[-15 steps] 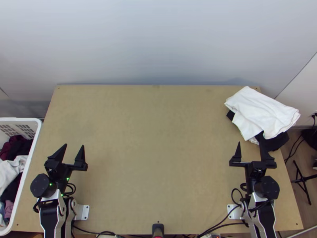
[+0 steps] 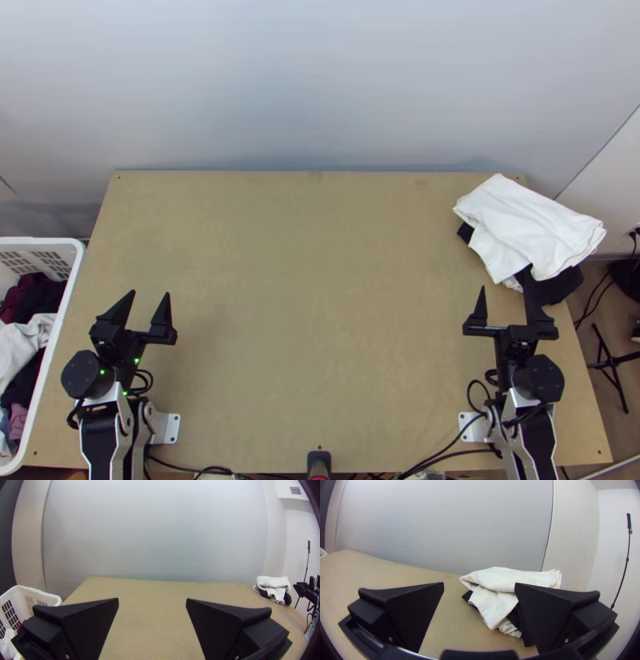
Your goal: Fold the t-shirt
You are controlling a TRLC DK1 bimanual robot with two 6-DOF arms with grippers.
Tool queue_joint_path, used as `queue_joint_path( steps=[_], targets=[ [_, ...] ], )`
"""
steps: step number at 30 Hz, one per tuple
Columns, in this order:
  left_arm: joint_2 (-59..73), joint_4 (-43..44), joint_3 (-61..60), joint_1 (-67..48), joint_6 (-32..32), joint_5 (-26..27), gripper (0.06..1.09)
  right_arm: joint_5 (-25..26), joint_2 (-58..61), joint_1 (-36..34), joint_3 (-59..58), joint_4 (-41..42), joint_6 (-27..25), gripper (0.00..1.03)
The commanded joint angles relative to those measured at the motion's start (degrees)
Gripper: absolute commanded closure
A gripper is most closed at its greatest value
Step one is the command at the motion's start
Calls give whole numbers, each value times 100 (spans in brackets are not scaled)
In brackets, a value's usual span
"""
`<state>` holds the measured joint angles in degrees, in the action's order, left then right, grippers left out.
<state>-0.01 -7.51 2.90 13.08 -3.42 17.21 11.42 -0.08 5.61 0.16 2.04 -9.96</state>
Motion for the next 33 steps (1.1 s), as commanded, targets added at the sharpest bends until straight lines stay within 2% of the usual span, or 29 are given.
queue_joint_path(
  steps=[1, 29, 31, 33],
  targets=[
    [1, 4, 0, -16, 8, 1, 10, 1, -1, 2, 1, -2, -6, 4],
    [-8, 13, -8, -271, -27, 1, 10, 1, -10, 107, 1, 15, 90, 4],
    [-8, 30, -8, -262, 34, 1, 10, 1, -10, 125, 1, -2, -182, 4],
    [-8, 83, 0, -262, 263, 1, 10, 1, 104, 116, 10, -73, -868, 5]
  ],
)
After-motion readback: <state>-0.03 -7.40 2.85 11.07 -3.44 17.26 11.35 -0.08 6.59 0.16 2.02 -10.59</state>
